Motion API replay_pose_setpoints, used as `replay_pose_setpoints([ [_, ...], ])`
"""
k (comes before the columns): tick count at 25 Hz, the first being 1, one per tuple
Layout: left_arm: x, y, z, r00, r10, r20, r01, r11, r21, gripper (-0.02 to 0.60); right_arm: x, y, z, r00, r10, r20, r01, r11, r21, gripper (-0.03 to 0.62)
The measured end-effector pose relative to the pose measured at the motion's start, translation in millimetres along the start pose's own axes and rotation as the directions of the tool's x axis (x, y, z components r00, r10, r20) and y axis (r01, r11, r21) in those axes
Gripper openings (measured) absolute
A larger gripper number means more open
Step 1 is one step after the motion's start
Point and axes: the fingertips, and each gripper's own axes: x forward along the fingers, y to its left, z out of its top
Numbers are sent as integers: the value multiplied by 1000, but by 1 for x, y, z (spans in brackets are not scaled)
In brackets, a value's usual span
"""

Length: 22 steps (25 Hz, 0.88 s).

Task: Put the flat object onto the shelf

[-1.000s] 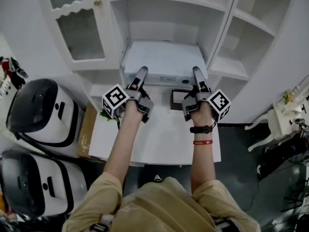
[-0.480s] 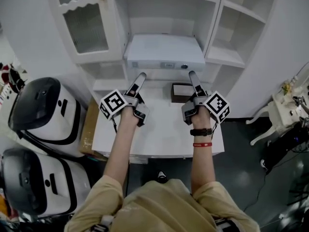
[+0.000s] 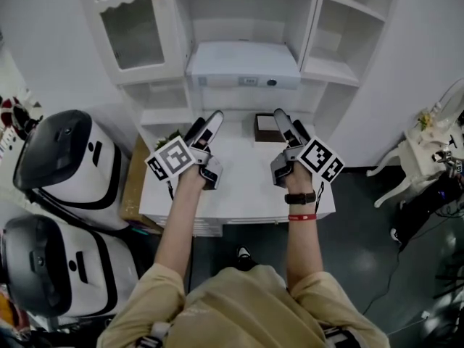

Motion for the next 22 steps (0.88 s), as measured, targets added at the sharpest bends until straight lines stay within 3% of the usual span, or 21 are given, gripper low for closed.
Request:
replay_pose_setpoints([
  [7,-18,-18,-7,998,49,-27,-40,969,244,420,-22,17,-11,999,-34,-13,31,980,-195,446],
  [11,-24,-20,-2,993,120,-18,-102,903,417,371,-33,27,-3,998,-53,31,61,930,-363,343],
  [17,-25,-22,2,983,186,9,-154,784,601,318,-33,37,-5,996,-80,30,84,865,-495,299],
  [22,-20,-22,-4,978,208,16,-167,735,658,281,-28,35,-7,992,-118,34,116,810,-575,281],
])
